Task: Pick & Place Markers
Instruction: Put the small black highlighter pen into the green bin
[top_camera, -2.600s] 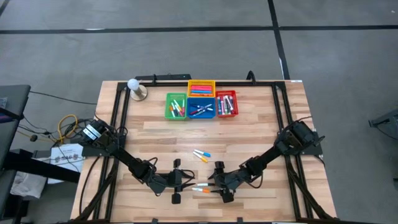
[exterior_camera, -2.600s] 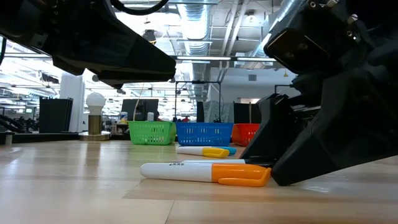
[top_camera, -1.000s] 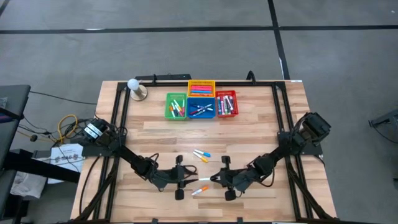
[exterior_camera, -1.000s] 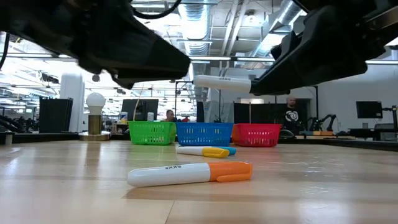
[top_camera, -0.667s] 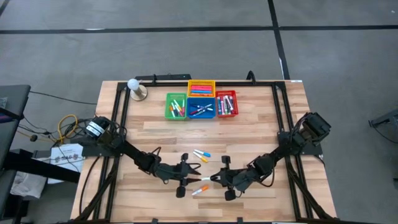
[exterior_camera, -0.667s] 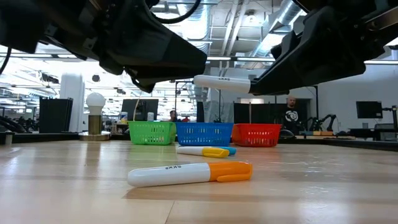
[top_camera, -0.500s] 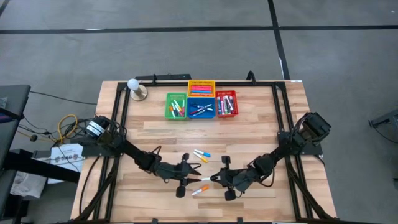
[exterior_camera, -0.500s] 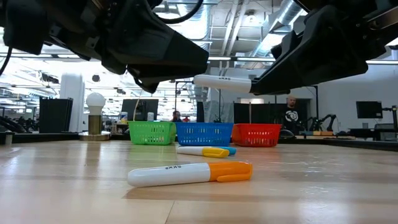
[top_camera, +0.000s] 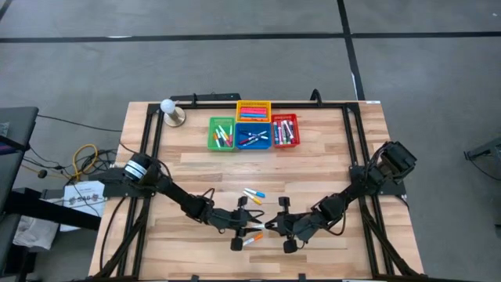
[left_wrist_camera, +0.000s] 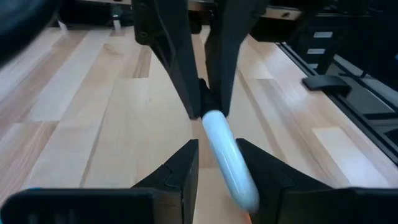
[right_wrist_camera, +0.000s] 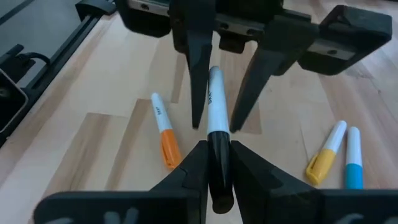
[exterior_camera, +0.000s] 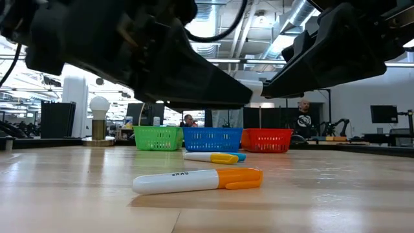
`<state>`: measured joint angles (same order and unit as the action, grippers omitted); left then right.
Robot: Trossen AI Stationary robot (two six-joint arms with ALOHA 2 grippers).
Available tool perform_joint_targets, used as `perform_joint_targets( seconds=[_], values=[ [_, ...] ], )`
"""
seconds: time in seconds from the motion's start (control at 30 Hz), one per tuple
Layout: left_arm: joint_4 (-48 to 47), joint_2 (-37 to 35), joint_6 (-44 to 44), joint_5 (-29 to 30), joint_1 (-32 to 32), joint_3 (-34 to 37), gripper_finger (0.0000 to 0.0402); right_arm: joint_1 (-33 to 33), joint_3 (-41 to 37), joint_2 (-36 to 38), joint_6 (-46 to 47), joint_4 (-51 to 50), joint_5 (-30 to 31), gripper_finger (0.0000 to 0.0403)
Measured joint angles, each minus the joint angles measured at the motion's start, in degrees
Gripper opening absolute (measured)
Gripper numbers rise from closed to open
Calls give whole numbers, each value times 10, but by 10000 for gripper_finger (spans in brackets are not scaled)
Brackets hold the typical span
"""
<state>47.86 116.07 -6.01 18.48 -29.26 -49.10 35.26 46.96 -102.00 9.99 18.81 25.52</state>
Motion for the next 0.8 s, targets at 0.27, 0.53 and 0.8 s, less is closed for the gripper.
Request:
perform_joint_targets(
  seconds=[0.27,0.53,0.8],
  values=[
    [1,1,-4,5,9,-1,104,3,0,0,-2,-3,5,46],
    [1,1,-4,3,9,0,97,3,0,0,-4,-3,4,50],
    [-2,1,6,-9,8,1,32,0,0,0,-4,-2,0,51]
  ],
)
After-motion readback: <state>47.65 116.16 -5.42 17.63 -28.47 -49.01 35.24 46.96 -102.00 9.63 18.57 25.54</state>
